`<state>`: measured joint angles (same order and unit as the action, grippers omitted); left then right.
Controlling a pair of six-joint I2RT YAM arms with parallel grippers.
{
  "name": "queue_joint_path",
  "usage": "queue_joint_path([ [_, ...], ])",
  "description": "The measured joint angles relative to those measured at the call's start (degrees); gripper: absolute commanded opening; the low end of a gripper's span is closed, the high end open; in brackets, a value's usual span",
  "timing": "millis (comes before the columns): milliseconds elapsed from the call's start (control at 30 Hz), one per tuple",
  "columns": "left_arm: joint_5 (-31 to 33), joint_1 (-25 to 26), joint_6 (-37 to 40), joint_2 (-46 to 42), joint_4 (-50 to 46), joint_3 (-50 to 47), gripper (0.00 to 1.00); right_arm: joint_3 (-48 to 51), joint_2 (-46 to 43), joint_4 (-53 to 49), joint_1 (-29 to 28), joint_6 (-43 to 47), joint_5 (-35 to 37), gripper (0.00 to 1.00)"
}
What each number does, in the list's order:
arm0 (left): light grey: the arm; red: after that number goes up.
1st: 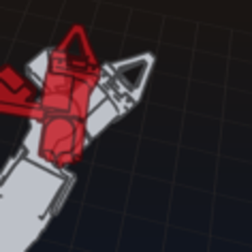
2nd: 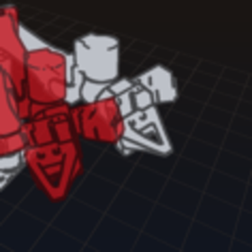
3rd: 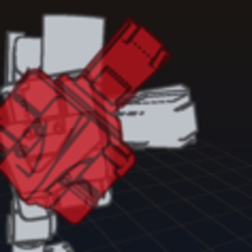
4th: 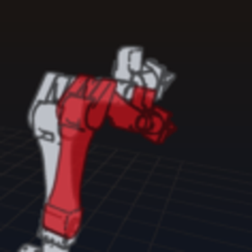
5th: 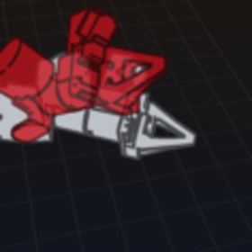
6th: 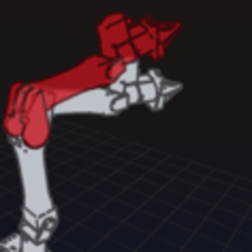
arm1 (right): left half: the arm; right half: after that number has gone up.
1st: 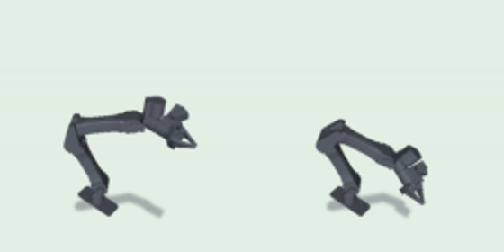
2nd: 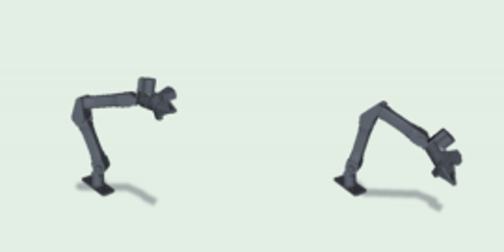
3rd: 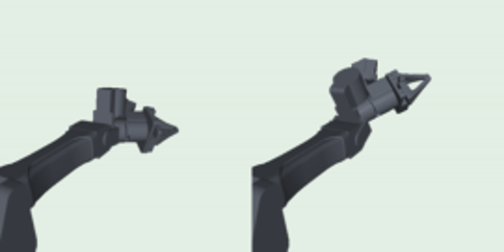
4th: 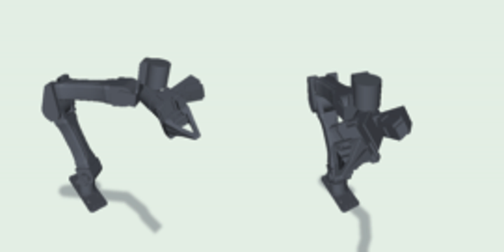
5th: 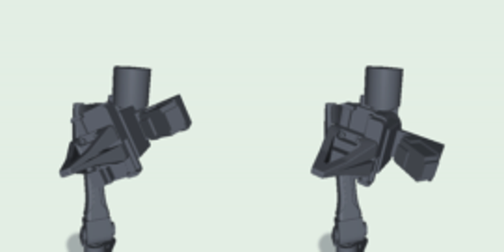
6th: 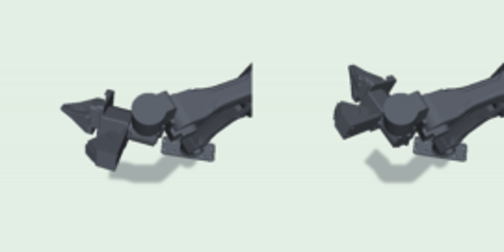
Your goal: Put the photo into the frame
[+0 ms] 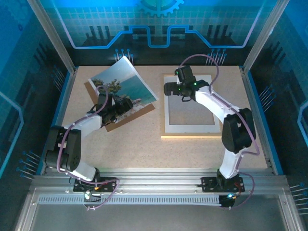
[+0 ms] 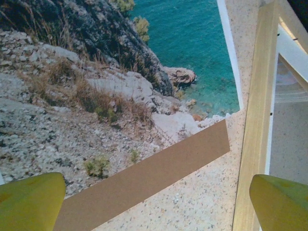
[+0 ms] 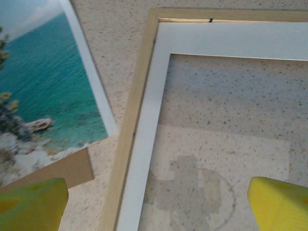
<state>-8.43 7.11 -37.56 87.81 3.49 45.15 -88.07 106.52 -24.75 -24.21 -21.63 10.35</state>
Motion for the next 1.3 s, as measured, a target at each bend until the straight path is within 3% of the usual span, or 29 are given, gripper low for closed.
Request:
queue_joint_path([
  [200,-0.2,0.0,0.0,0.4,1.5,0.0,0.99,-6.8,9.7,1.0,1.6,1.2,0.8,0.88],
  [733,-2.0,0.0,-0.8,0.5,2.0,-1.4,0.99,-34.3,33.3,1.1,12.7,0.6,-4.2,0.91],
  [1300,-2.0,0.5,-1.4,1.5,2.0,-1.4,0.99,-37.0,36.5,-0.9,14.2,-1.6,-9.9,0.91],
])
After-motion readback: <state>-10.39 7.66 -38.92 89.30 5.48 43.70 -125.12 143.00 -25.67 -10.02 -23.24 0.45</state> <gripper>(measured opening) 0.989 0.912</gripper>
